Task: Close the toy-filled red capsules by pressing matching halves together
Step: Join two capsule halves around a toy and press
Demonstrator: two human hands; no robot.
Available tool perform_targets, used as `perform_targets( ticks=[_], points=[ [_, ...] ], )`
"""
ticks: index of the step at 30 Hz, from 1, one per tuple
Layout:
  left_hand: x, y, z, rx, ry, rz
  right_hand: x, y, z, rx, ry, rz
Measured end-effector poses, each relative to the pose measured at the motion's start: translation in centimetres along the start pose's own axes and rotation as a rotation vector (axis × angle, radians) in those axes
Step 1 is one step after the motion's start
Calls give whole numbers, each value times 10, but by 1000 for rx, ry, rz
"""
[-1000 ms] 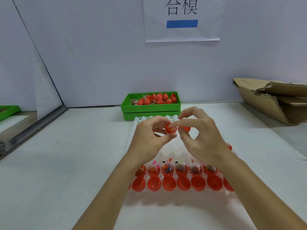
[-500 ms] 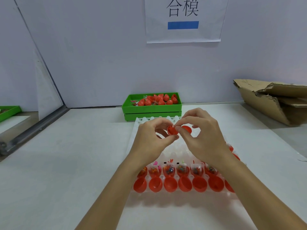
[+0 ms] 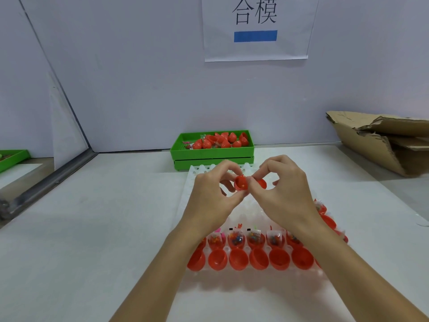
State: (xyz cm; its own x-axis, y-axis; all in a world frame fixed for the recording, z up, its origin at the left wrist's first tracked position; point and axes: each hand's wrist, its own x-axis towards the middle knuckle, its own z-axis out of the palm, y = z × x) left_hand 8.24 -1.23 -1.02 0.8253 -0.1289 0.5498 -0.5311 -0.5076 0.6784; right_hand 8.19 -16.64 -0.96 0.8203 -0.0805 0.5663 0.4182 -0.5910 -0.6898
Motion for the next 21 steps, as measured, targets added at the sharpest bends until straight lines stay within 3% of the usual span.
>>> perform_targets(
  ticks=[8,14,21],
  points=[
    [1,1,-1,-24,19,-14,10,4,-20,128,-49,138],
    [1,5,-3,-79,44,-17,17,11,-32,255,-471,349],
    [1,5,-3,-72,41,-35,17,12,-36,289,-397,186]
  ],
)
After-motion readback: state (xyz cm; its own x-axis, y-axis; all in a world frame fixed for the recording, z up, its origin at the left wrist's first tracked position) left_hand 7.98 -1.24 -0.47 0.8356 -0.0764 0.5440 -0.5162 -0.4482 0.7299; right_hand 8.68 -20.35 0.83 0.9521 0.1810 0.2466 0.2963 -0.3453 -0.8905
